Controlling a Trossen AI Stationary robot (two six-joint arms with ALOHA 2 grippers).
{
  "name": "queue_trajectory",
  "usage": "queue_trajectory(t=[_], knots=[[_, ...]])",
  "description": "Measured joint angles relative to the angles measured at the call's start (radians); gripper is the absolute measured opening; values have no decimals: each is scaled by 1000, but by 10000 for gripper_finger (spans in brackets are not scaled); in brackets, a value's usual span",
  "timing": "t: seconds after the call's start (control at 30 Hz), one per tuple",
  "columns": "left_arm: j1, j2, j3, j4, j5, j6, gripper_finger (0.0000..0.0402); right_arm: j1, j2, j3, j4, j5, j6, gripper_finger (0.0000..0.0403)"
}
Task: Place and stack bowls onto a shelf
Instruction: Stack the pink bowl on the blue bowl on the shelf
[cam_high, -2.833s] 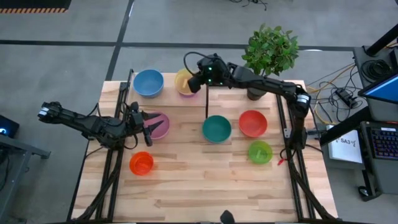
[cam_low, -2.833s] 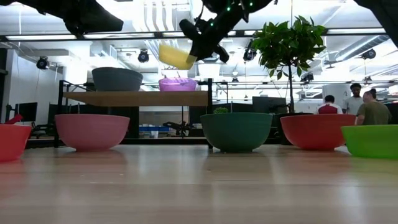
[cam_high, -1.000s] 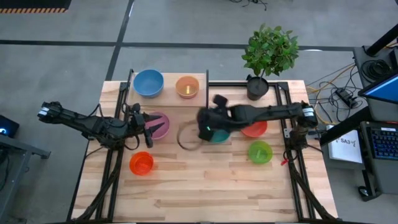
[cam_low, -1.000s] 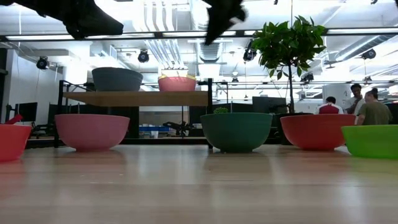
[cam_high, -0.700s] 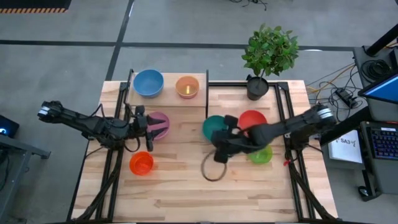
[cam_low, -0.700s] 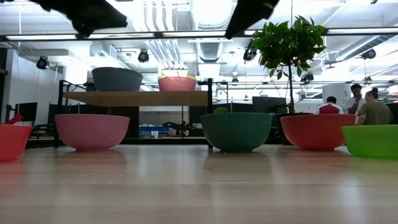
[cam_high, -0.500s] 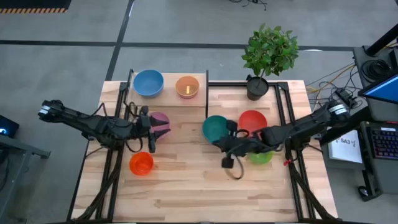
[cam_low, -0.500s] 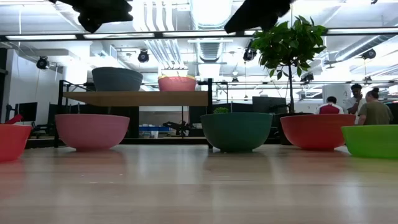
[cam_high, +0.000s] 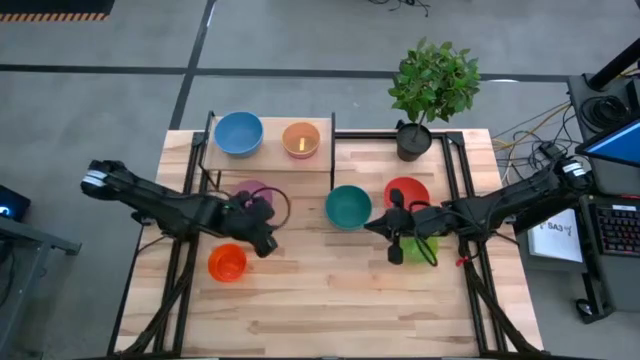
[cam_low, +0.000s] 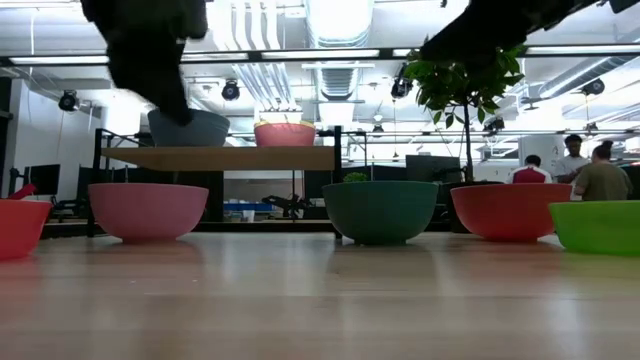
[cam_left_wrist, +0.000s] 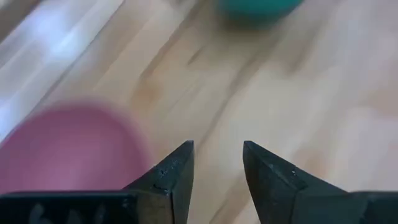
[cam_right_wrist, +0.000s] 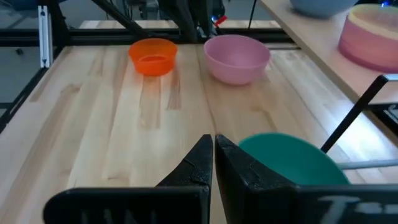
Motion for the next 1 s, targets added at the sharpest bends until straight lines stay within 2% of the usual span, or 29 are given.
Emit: queue_trajectory(t=[0.17,0.3,0.47,0.6,0.83,1.0], knots=[[48,165,117,-311,49,-187,96,0,-23,-19,-1,-2,-16,9],[82,238,160,-334,83,-176,78,0,-13,-19,-5,-10,-26,9],[110,276,187,-331,100,-142,77,4,-5,-20,-10,-69,-26,9],[127,272,191,-330,110,-158,98,13,-2,-20,-9,-80,-31,9],[138,282,157,-325,118,-173,161,14,-1,-20,-9,-80,-51,9],[143,324,138,-291,105,-177,170,14,-1,-20,-8,-80,-52,9]])
